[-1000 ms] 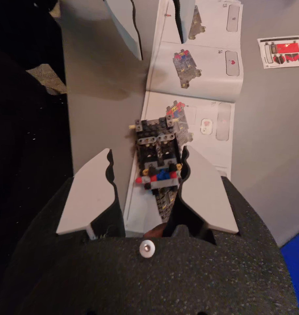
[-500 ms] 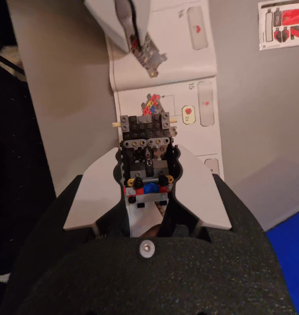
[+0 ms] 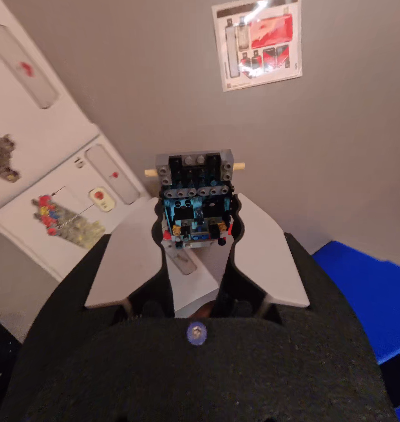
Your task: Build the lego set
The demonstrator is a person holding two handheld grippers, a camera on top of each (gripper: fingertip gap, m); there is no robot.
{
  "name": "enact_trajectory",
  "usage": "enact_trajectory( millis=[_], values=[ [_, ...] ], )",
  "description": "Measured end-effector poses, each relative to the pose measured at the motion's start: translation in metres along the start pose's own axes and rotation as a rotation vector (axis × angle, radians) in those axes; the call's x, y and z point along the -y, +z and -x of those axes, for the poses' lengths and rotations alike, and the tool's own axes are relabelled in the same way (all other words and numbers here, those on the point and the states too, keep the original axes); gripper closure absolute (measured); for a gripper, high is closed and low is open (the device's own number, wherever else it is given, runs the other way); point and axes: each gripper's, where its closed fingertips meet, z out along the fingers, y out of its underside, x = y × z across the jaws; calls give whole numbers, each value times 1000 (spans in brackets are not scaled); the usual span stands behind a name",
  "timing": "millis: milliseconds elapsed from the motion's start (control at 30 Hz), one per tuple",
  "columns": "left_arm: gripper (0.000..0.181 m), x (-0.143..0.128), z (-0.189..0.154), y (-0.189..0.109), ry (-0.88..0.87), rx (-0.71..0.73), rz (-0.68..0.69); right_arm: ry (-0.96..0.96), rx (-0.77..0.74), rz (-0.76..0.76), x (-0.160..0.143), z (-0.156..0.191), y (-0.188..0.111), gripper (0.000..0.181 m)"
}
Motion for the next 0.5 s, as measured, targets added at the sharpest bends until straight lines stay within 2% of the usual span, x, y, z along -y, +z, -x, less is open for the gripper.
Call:
enact_trajectory(
  millis=[100,267,300,333,400,467,500],
  values=[
    [172,0,0,0,4,-8,-1,-58,-19,63,10,-12,14,123],
    [172,-5,2,-5,7,-35,10,-30,-13,101,11,-20,24,123],
    [172,-7,2,-6,15,-39,14,-8,-16,88,10,-21,22,113],
    [172,-8,3,-7,25,-42,15,14,-16,64,8,-19,17,103],
    [172,-10,4,-9,38,-47,7,42,3,-35,3,-7,1,96],
    [171,-12,6,-11,51,-42,-2,36,60,-191,-4,19,-19,98],
    [163,-13,8,-12,60,-19,-5,28,102,-266,-11,35,-27,104]
  ],
)
